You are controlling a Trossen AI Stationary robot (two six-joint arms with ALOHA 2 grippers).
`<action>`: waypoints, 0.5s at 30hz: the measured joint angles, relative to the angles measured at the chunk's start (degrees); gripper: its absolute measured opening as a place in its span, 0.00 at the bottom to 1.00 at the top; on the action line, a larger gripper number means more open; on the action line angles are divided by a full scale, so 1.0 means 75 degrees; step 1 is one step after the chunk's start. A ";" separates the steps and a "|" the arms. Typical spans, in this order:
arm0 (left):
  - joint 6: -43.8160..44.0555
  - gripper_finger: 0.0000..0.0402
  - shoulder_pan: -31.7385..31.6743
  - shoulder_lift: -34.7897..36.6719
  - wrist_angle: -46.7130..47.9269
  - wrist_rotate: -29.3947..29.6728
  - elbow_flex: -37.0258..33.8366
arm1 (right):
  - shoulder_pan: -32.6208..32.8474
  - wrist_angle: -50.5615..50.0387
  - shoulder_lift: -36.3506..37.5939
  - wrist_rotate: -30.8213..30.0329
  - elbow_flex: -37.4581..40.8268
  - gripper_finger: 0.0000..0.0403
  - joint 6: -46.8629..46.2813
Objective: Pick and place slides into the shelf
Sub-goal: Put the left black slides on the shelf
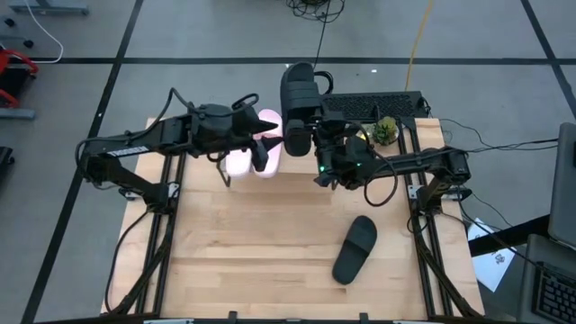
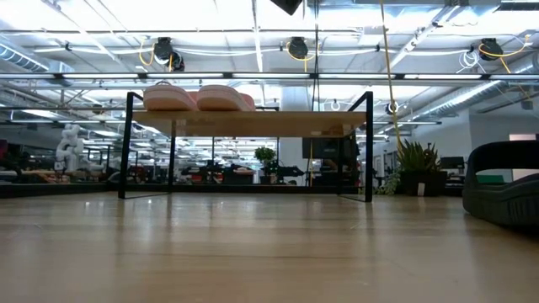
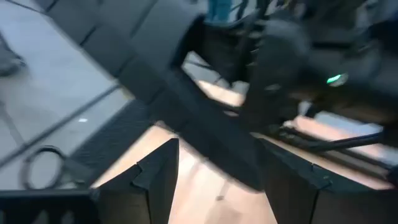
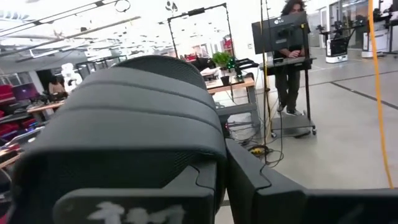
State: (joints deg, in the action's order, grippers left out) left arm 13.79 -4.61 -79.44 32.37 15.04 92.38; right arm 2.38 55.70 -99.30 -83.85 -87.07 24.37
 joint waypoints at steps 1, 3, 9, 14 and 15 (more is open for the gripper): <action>0.0194 0.53 -0.0003 0.0000 -0.0015 -0.0066 0.0000 | -0.0014 0.0000 0.0000 -0.0003 0.0000 0.02 0.0007; 0.0580 0.53 -0.0023 0.0000 0.0032 -0.0093 0.0000 | -0.0035 0.0010 0.0000 -0.0003 0.0000 0.02 0.0019; 0.1486 0.53 -0.0132 -0.0012 0.0107 -0.0090 0.0000 | -0.0039 0.0011 0.0000 -0.0003 0.0000 0.02 0.0036; 0.2197 0.53 -0.0302 -0.0012 0.0240 -0.0093 0.0000 | -0.0042 0.0013 0.0000 -0.0003 0.0000 0.02 0.0022; 0.2350 0.53 -0.0343 -0.0013 0.0235 -0.0140 0.0000 | -0.0042 0.0014 0.0000 -0.0003 0.0000 0.02 0.0019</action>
State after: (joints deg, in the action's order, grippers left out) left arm 31.42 -7.18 -79.54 34.13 14.00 92.38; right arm 2.07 55.81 -99.31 -83.88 -87.07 24.51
